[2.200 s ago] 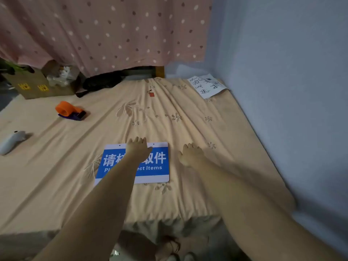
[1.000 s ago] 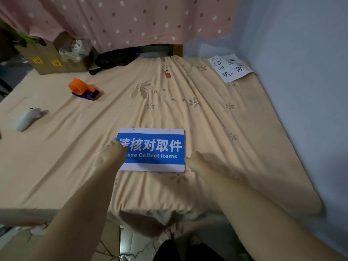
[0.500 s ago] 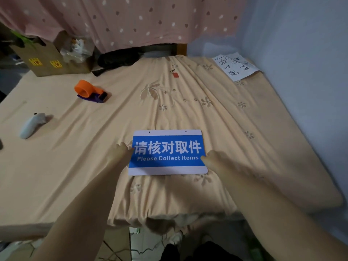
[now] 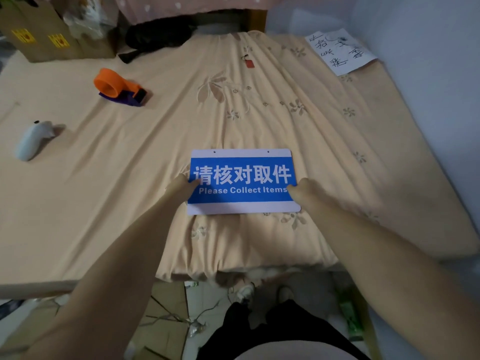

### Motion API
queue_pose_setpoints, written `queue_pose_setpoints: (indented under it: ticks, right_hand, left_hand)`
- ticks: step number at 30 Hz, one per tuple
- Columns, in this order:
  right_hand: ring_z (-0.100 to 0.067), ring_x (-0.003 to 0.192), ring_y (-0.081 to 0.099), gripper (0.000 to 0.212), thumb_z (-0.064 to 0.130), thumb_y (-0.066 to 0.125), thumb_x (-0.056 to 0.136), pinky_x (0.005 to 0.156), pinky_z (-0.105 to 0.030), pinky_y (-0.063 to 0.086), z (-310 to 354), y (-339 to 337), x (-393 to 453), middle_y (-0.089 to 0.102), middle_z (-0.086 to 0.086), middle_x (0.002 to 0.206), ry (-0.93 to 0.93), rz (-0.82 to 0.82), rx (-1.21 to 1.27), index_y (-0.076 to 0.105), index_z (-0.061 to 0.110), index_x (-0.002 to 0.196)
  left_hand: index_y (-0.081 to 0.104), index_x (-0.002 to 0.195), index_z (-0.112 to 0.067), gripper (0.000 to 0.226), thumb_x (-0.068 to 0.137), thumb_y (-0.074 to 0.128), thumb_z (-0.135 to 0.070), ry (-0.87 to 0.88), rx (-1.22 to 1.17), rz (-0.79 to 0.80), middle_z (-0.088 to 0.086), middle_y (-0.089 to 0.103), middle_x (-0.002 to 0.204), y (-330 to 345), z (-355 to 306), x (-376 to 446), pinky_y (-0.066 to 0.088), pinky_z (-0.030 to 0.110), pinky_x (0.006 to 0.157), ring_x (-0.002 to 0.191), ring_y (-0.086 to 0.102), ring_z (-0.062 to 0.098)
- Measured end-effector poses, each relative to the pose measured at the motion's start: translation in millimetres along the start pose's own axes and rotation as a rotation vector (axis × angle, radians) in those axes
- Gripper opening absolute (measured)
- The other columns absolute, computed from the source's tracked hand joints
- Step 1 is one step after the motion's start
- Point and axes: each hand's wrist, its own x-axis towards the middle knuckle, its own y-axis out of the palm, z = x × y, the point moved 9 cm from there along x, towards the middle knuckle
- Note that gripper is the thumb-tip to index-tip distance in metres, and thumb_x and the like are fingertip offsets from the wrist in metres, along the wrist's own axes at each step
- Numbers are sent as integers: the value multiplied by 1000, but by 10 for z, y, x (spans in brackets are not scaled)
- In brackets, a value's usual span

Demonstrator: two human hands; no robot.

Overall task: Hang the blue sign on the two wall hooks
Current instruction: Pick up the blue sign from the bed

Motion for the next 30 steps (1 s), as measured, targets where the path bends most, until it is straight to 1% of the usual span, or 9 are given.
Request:
queue_pose_setpoints:
  ticks: [6, 10, 13, 15, 17, 20, 24, 27, 30]
  right_hand:
    - [-32, 81, 64, 46, 44, 44, 85, 73, -36, 56, -21, 13, 34, 66, -14, 95, -1, -46, -36, 64, 6, 98]
    - [-32, 91, 63, 56, 45, 30, 94, 80, -35, 52, 9, 9, 68, 65, -16, 104, 9, -60, -45, 63, 2, 107]
    - [-28, 84, 56, 52, 38, 26, 98, 62, -26, 43, 12, 20, 54, 61, -14, 99, 33, -20, -4, 59, 1, 114]
    - [-25, 79, 49, 48, 32, 25, 100, 47, -24, 28, 36, -11, -5, 53, -8, 82, 39, -11, 29, 57, 1, 116]
    - [-24, 78, 47, 46, 30, 25, 100, 45, -24, 25, 43, -33, -53, 48, -5, 75, 43, -10, 58, 56, 1, 118]
    - [-23, 77, 48, 47, 32, 26, 101, 48, -25, 29, 44, -21, -57, 54, -11, 90, 24, -12, 63, 57, 0, 117]
    - [-24, 73, 48, 47, 31, 30, 100, 48, -24, 31, 58, -73, -64, 67, -16, 105, 10, -95, 2, 62, -2, 110]
    - [-30, 79, 56, 43, 28, 34, 98, 64, -28, 39, 90, -127, -103, 66, -18, 107, -12, -179, 12, 63, -3, 106]
    - [-28, 79, 59, 36, 23, 38, 98, 59, -27, 35, 147, -200, -172, 63, -17, 101, -54, -238, 143, 55, -6, 109]
  left_hand:
    - [61, 108, 9, 33, 88, 59, -17, -149, -299, -22, 26, 64, 116, 27, 155, 61, 51, 45, 87, 86, 58, 28]
    - [57, 107, -1, 21, 86, 53, 4, -316, -664, -28, 21, 57, 128, 106, 281, 81, 47, 44, 92, 102, 58, 30]
    - [51, 87, -7, 13, 86, 51, 7, -367, -750, -89, 18, 56, 126, 149, 355, 86, 46, 43, 94, 104, 55, 32]
    - [47, 71, -13, 25, 86, 51, 7, -379, -787, -137, 18, 57, 121, 166, 372, 27, 46, 41, 94, 103, 53, 31]
    - [45, 67, -17, 31, 85, 52, 7, -378, -816, -163, 18, 56, 126, 190, 391, -7, 45, 40, 97, 99, 51, 27]
    - [46, 67, -18, 32, 84, 54, 7, -378, -873, -177, 16, 55, 130, 191, 426, 3, 46, 39, 97, 98, 51, 26]
    - [48, 68, -21, 30, 84, 57, 3, -354, -888, -171, 16, 58, 127, 99, 368, -6, 46, 45, 99, 113, 56, 32]
    - [48, 70, -24, 30, 86, 56, 0, -301, -861, -145, 13, 60, 115, 11, 232, -24, 51, 42, 88, 91, 61, 27]
    - [51, 81, -23, 21, 87, 55, -4, -240, -836, -158, 11, 59, 102, -125, 76, -81, 51, 38, 70, 71, 57, 20]
